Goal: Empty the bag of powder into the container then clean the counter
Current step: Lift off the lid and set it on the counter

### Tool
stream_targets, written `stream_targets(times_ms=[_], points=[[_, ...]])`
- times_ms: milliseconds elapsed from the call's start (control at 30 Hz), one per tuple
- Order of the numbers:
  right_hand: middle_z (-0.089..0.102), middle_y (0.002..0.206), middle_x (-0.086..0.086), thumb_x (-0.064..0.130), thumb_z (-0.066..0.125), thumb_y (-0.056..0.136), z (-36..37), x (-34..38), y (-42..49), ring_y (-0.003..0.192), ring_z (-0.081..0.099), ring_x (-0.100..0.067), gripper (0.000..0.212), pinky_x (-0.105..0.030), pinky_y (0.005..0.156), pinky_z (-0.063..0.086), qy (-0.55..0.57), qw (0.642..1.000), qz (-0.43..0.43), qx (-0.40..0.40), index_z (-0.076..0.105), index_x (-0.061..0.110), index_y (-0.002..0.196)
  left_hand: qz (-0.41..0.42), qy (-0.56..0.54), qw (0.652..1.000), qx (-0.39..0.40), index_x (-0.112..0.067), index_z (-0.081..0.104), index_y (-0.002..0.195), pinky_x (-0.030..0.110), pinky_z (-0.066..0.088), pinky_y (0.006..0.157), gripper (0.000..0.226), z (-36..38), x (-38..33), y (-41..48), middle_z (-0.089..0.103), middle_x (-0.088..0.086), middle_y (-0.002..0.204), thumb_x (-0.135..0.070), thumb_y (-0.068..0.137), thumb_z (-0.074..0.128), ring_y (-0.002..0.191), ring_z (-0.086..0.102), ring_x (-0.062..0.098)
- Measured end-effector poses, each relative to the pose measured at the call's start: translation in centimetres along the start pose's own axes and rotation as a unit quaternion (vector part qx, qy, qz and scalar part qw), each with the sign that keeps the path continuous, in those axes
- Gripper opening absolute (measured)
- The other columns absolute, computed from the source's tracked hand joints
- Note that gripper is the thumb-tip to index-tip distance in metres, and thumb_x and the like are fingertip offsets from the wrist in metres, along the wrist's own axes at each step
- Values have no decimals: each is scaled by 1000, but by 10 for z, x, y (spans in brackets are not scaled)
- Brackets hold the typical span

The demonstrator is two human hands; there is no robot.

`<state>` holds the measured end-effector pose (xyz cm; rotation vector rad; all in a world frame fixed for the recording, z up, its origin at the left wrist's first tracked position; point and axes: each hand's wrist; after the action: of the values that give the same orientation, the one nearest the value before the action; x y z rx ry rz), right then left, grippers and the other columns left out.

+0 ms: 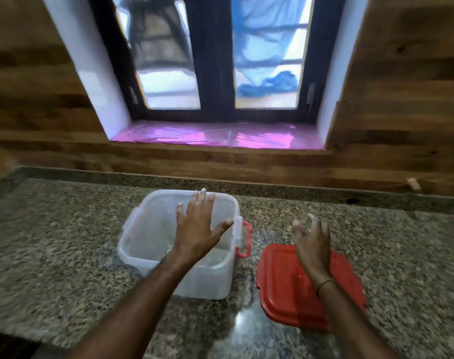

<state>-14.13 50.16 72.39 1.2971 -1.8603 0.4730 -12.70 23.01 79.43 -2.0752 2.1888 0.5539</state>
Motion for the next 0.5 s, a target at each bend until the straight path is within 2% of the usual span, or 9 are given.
stream_targets(times_ms=[100,200,233,333,400,500], points=[[56,135,-17,35,61,98,25,80,-8,128,52,-33,45,-40,105,42,38,996,-84,-4,58,11,135,-25,11,999,-33,-23,25,162,55,7,126,86,-37,54,-14,18,4,171,-72,94,43,159,10,22],[58,134,-13,37,61,98,59,157,-36,123,57,-30,42,-40,105,47,71,987,-142,18,61,14,133,-46,20,997,-50,-24,29,161,53,12,126,84,-83,120,-38,23,4,170,-72,93,45,158,16,23],[57,134,-11,39,59,99,70,179,-47,122,58,-28,42,-40,104,49,75,983,-162,29,60,15,133,-60,22,997,-51,-25,29,160,52,14,126,86,-98,139,-45,24,3,170,-75,92,44,158,17,22],[56,137,-9,44,54,101,109,250,-84,121,58,-25,43,-42,101,51,73,970,-221,69,57,19,136,-100,38,992,-69,-25,29,161,48,18,124,105,-148,207,-68,26,3,169,-88,77,21,156,21,20],[58,136,-10,42,55,101,132,288,-101,124,57,-27,44,-41,102,49,68,960,-255,91,57,16,137,-117,45,989,-79,-23,29,161,45,22,122,102,-174,243,-79,29,4,168,-86,82,31,156,23,21],[61,129,-10,40,55,101,169,350,-134,121,57,-27,42,-37,100,46,73,940,-311,121,60,13,134,-142,47,983,-107,-19,31,160,41,25,122,88,-214,300,-98,33,5,166,-72,92,49,154,26,21]])
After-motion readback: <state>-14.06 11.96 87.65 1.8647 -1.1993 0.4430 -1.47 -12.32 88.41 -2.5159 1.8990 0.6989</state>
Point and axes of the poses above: each hand's wrist, its own y-axis towards the middle knuckle, its own z-axis out of the palm, x = y × z
